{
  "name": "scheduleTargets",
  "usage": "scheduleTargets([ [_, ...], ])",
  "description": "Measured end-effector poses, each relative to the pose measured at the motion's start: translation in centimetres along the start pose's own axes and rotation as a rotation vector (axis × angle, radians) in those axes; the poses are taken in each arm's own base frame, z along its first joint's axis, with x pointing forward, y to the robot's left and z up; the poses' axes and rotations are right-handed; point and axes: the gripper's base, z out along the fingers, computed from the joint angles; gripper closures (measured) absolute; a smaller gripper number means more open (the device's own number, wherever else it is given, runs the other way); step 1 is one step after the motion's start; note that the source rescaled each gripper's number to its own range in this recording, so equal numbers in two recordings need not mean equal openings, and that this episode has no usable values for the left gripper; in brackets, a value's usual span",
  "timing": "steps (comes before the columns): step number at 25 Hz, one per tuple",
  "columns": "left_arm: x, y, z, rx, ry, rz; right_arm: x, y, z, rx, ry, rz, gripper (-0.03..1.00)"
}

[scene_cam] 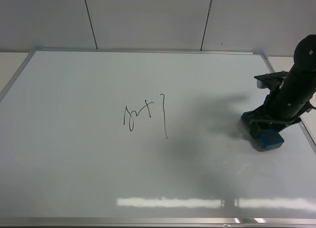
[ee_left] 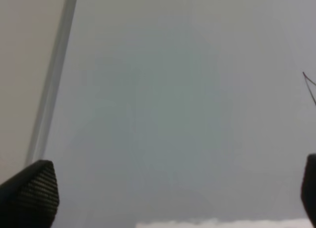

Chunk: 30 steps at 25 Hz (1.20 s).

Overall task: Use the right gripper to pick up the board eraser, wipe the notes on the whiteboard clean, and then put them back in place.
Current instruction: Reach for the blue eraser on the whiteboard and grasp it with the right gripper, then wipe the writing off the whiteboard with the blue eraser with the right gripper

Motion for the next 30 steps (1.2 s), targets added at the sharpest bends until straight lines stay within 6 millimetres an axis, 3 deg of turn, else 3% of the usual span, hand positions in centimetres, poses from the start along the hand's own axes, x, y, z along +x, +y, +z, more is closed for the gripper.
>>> scheduleTargets([
  [3,0.0,0.0,0.0,0.000,0.000,0.000,-1.2,1.0,-1.5,-0.015,0.030,-0.024,0.92],
  [10,0.0,0.0,0.0,0.000,0.000,0.000,-5.9,6.5,-6.2,-0.022,-0.119,-0.146,0.92],
  [15,0.0,0.0,0.0,0.000,0.000,0.000,-8.8,9.2,-8.6,-0.036,-0.130,-0.172,0.92],
  [23,0.0,0.0,0.0,0.000,0.000,0.000,-11.6,14.5,-9.3,-0.048,-0.129,-0.294,0.92],
  [30,0.0,0.0,0.0,0.000,0.000,0.000,-13.5,19.7,-8.2,-0.039,-0.116,-0.387,0.92],
])
